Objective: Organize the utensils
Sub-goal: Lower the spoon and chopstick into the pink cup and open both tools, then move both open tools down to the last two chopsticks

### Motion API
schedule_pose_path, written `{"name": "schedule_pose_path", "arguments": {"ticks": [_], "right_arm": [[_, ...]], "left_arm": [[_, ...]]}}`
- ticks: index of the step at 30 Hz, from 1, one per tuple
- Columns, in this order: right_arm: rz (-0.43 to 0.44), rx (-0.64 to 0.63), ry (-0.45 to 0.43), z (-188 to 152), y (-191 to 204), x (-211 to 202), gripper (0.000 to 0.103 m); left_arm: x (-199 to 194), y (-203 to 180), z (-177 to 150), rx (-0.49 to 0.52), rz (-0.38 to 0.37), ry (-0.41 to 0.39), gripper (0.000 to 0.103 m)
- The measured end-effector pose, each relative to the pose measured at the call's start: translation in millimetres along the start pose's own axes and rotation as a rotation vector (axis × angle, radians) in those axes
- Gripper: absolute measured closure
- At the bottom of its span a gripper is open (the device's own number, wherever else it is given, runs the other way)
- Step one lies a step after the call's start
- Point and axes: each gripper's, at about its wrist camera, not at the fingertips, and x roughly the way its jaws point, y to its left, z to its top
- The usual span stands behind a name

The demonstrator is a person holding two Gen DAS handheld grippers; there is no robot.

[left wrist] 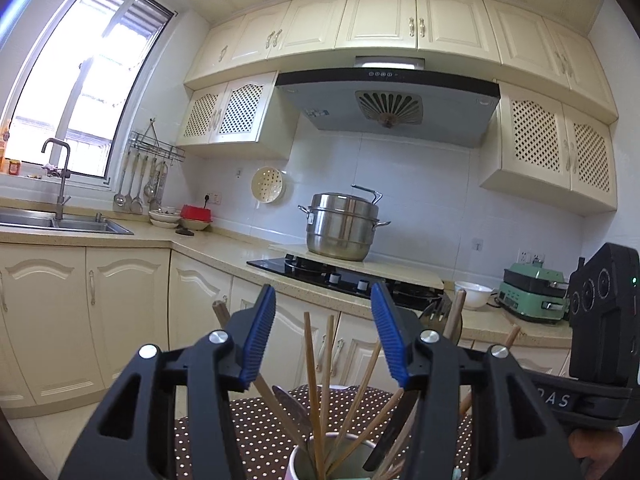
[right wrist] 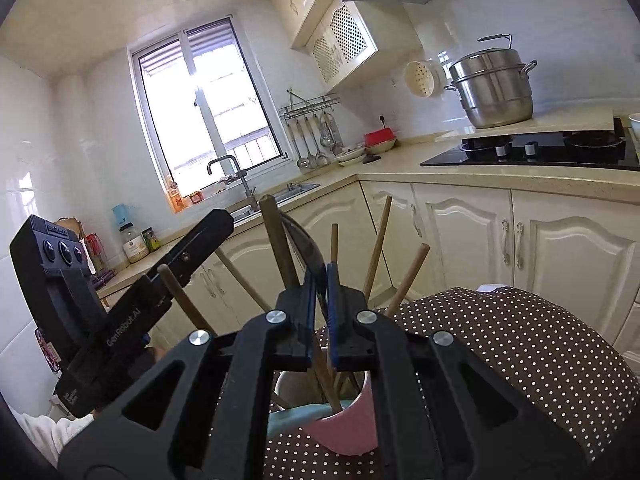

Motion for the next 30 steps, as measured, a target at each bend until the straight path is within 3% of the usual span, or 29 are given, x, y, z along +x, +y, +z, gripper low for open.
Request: {"name": "schedule_pose_path", "arguments": {"ticks": [13, 15, 16, 17, 25, 30], "right_arm": [[-0.094, 0.029, 0.015, -7.8, 6.5, -1.2, 0.096], [-0.114, 0.038, 0.016, -8.0, 6.7, -2.4, 0.077], [-0.129, 0.043, 0.009, -8.2, 6.9, -4.9, 0.050], [-0.136, 0.048, -0.010, -8.6, 7.6, -9.0, 0.041], [-0.164, 0.026, -0.065, -1.9, 25.1, -32.6, 0.041], [-0.243, -0.013, -0.088, -1.9, 39.3, -46.9, 0.038]], "left_arm": [[-21.2, -7.5, 4.7, 0.054, 0.025, 0.072, 0.047], [-24.5, -8.5, 6.7, 0.056, 0.024, 0.081, 0.044], [-26.2, -9.7, 8.2, 0.058, 0.025, 0.083, 0.043], [-28.4, -10.2, 9.1, 0.061, 0.025, 0.084, 0.042], [-50.0, -15.5, 17.0, 0.071, 0.022, 0.094, 0.041], [-63.5, -19.3, 19.4, 0.080, 0.025, 0.110, 0.039]]}}
